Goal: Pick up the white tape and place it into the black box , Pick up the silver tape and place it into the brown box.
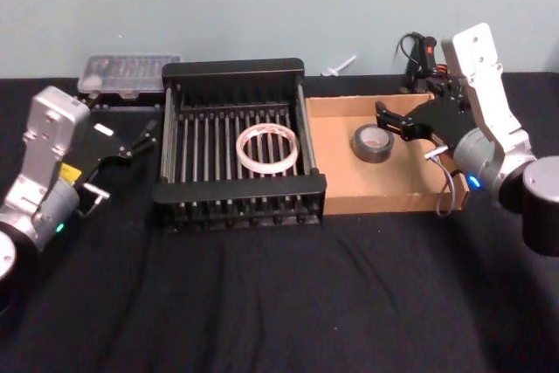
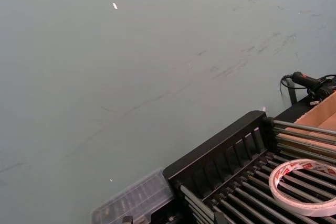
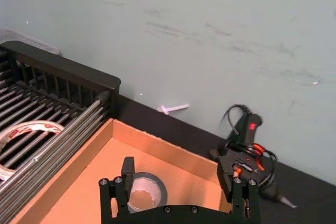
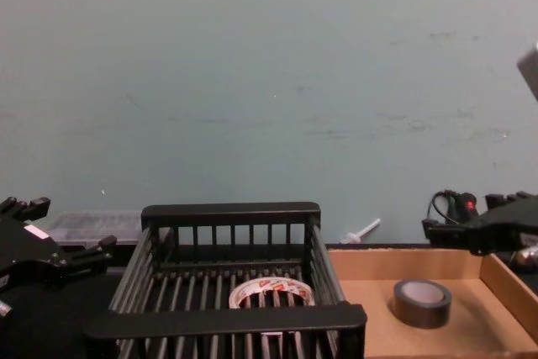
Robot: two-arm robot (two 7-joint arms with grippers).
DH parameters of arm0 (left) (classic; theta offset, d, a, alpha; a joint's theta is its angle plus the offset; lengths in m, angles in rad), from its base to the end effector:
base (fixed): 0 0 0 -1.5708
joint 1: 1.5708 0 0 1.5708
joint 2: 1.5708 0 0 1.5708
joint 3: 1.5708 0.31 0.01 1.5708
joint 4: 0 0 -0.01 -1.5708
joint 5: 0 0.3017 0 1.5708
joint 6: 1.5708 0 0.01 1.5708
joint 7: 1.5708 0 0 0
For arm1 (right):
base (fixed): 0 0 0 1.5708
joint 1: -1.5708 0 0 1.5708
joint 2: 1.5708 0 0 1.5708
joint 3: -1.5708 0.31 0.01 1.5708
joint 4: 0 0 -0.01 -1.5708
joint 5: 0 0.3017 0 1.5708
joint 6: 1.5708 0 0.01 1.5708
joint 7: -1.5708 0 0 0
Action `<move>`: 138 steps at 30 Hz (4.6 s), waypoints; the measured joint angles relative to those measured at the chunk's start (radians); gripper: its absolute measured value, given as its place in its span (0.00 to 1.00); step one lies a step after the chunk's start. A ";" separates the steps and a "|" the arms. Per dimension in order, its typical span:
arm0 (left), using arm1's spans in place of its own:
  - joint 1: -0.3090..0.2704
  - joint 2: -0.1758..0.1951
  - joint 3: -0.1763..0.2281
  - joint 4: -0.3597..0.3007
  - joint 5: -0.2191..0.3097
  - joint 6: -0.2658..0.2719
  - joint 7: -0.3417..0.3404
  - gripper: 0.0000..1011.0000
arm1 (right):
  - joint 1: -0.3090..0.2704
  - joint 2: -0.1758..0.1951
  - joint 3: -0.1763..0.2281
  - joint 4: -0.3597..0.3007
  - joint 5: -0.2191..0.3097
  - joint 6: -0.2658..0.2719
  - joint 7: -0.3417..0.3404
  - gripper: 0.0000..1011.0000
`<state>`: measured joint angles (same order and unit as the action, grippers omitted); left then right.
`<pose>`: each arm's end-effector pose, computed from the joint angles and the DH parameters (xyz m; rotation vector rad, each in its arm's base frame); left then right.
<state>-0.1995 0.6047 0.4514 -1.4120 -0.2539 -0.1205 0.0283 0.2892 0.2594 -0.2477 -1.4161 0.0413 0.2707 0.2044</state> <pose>0.3546 0.0959 -0.3170 0.3045 -0.2850 1.2480 0.4011 -0.0201 -0.2750 -0.3522 -0.0519 -1.2050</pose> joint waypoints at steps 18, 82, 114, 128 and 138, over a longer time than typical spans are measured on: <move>0.000 0.000 0.000 0.000 0.000 0.000 0.000 0.99 | -0.103 -0.003 0.013 -0.037 -0.116 -0.185 -0.074 0.99; 0.000 0.000 0.000 0.000 0.000 0.000 0.000 0.99 | -0.110 -0.024 0.030 -0.004 -0.146 -0.225 -0.074 0.99; 0.000 0.000 0.000 0.000 0.000 0.000 0.000 0.99 | -0.110 -0.024 0.030 -0.004 -0.146 -0.225 -0.074 0.99; 0.000 0.000 0.000 0.000 0.000 0.000 0.000 0.99 | -0.110 -0.024 0.030 -0.004 -0.146 -0.225 -0.074 0.99; 0.000 0.000 0.000 0.000 0.000 0.000 0.000 0.99 | -0.110 -0.024 0.030 -0.004 -0.146 -0.225 -0.074 0.99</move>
<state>-0.1995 0.6047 0.4514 -1.4120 -0.2539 -0.1205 0.0283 0.1793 0.2351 -0.2182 -1.4203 -0.1049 0.0455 0.1300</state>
